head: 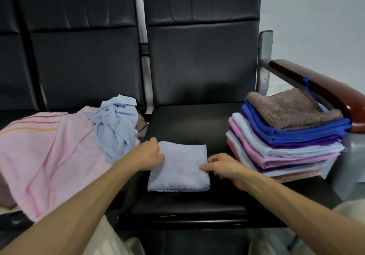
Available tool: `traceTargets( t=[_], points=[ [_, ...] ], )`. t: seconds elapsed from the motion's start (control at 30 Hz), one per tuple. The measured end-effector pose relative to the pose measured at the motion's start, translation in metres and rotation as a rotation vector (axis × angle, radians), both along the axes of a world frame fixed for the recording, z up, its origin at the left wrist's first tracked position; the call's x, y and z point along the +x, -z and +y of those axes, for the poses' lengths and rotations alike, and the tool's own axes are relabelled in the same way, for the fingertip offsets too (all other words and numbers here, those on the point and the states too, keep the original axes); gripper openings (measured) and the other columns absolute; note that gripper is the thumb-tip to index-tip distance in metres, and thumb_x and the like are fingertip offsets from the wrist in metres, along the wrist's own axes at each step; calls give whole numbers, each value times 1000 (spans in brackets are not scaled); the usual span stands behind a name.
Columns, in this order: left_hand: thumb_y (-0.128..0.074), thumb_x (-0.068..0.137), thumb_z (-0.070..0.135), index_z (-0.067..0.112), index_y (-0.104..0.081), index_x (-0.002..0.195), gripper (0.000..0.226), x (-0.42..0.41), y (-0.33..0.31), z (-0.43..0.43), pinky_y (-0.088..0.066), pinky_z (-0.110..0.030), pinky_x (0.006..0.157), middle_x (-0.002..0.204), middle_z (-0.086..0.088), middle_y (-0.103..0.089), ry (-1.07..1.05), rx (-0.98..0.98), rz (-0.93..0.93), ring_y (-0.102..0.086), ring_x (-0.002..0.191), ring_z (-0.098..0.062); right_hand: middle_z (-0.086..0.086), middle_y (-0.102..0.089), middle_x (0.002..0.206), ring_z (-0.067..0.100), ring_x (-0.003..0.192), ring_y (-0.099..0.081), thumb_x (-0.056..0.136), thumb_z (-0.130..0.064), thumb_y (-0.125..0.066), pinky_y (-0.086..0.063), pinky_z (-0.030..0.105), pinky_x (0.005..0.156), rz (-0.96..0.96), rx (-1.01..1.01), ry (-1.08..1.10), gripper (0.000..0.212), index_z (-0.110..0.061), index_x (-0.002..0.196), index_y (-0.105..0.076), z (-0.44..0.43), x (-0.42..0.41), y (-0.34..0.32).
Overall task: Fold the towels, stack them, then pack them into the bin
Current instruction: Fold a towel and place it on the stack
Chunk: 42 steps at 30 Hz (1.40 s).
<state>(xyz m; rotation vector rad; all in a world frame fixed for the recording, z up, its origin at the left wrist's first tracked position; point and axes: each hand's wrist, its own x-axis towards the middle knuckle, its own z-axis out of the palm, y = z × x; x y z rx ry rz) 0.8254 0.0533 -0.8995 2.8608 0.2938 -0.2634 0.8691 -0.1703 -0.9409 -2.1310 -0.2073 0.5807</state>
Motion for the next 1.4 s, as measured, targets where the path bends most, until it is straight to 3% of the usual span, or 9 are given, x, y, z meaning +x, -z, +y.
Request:
traceTargets(
  t=[0.1,0.23,0.4,0.53,0.7,0.87,1.03,1.23,1.4],
  points=[
    [-50,94,42,1,-39,131,56,-3,7,2,-39,-30,81,131,-13,-52,-36,43,170,-54,114,-25,3,-56,74,10,62,-47,84,-21,-67,-38,22,57,-33,24,15,13,-15,79,-57,6,0,0],
    [-51,93,40,5,-44,129,51,-3,15,1,-42,-28,81,129,-10,-54,-72,9,147,-55,110,-23,7,-57,75,16,69,-52,84,-15,-65,-43,30,65,-62,89,17,10,-11,82,-56,14,-1,-1],
    [-54,94,30,11,-46,105,23,-11,-1,-5,-49,-24,53,100,-8,-60,-132,-362,-74,-60,72,-16,-4,-69,88,8,79,-64,86,-22,-65,-51,22,67,-353,27,-53,12,-21,97,-61,10,6,-44],
    [-57,95,29,15,-49,105,19,-12,-34,-29,-59,-34,60,96,-3,-67,-130,-773,-363,-68,80,-17,-6,-68,100,8,90,-64,88,-22,-63,-52,24,76,-580,110,3,20,-20,108,-63,-13,15,-100],
    [-59,93,26,14,-52,102,16,19,-81,-88,-56,-28,60,95,-4,-70,-61,-942,-533,-68,85,-16,-3,-69,91,15,88,-65,86,-13,-59,-51,34,77,-639,146,173,12,-21,93,-63,-75,35,-143],
    [-60,93,24,11,-52,102,18,57,-102,-164,-54,-35,59,96,-8,-68,55,-1035,-478,-65,75,-20,1,-66,94,19,88,-60,89,-17,-59,-42,29,74,-765,-4,402,8,-17,96,-62,-147,49,-161],
    [-61,92,26,9,-54,108,24,88,-94,-220,-50,-27,51,101,-11,-64,25,-1077,-327,-61,69,-18,7,-64,106,18,88,-53,93,-15,-54,-38,26,80,-814,-153,566,18,-12,110,-60,-180,57,-158],
    [-58,94,31,12,-58,101,20,93,-79,-227,-51,-33,64,95,-10,-66,-16,-941,-224,-60,74,-20,11,-63,108,27,96,-59,90,-6,-50,-50,36,80,-836,-482,500,26,-9,116,-53,-179,60,-133],
    [-53,96,19,10,-58,113,20,80,-88,-205,-51,-27,59,95,-10,-67,90,-1023,-147,-63,66,-15,7,-57,120,28,111,-46,85,0,-53,-29,39,95,-1127,-595,492,34,-15,116,-57,-157,50,-142]
  ],
)
